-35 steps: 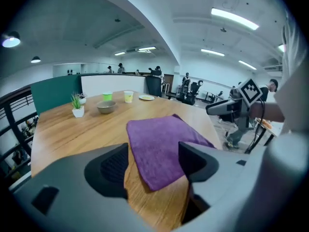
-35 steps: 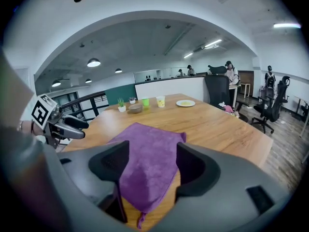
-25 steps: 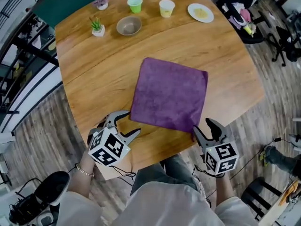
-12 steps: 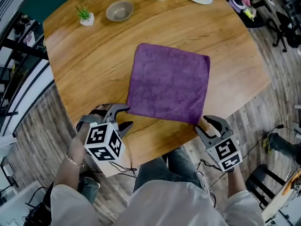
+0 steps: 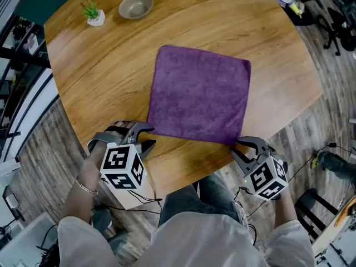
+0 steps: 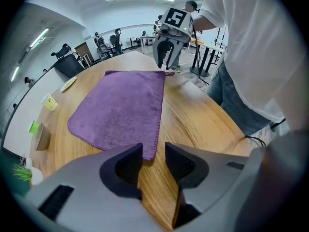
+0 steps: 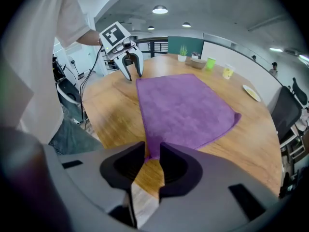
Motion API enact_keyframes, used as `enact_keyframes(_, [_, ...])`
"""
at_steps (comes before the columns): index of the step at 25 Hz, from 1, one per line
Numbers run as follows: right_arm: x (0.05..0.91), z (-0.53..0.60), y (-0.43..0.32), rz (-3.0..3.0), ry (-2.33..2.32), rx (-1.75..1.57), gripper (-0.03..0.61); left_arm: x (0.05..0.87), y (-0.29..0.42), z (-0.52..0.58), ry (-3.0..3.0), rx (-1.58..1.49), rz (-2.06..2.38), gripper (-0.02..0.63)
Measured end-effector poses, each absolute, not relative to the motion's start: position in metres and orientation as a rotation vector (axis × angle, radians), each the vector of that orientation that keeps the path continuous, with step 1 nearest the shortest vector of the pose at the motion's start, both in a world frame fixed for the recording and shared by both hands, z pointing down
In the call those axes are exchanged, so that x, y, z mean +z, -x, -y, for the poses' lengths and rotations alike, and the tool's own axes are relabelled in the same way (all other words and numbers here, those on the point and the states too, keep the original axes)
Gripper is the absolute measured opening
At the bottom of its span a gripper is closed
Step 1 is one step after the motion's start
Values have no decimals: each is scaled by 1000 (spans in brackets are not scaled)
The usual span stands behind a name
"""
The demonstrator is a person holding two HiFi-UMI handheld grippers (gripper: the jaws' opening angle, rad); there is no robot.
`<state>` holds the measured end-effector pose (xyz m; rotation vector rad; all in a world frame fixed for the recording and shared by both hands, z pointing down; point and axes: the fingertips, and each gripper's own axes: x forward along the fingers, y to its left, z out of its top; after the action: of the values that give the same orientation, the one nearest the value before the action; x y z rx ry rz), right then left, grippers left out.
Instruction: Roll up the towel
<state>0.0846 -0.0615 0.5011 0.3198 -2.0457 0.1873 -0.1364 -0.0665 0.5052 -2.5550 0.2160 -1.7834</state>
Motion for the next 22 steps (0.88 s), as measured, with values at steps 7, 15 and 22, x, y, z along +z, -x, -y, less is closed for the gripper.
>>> enact_keyframes(7, [516,62,-86,1983,-238,150,89,513,139,69,2572,-1791,-204,109])
enact_keyframes(15, [527,62,-86,1956,-197,158,60,524,145,70,2575,-1813,-163,69])
enact_keyframes(22, [527,67,-87,1960,-191,191,26,527,146,70,2602,-1810,-112,64])
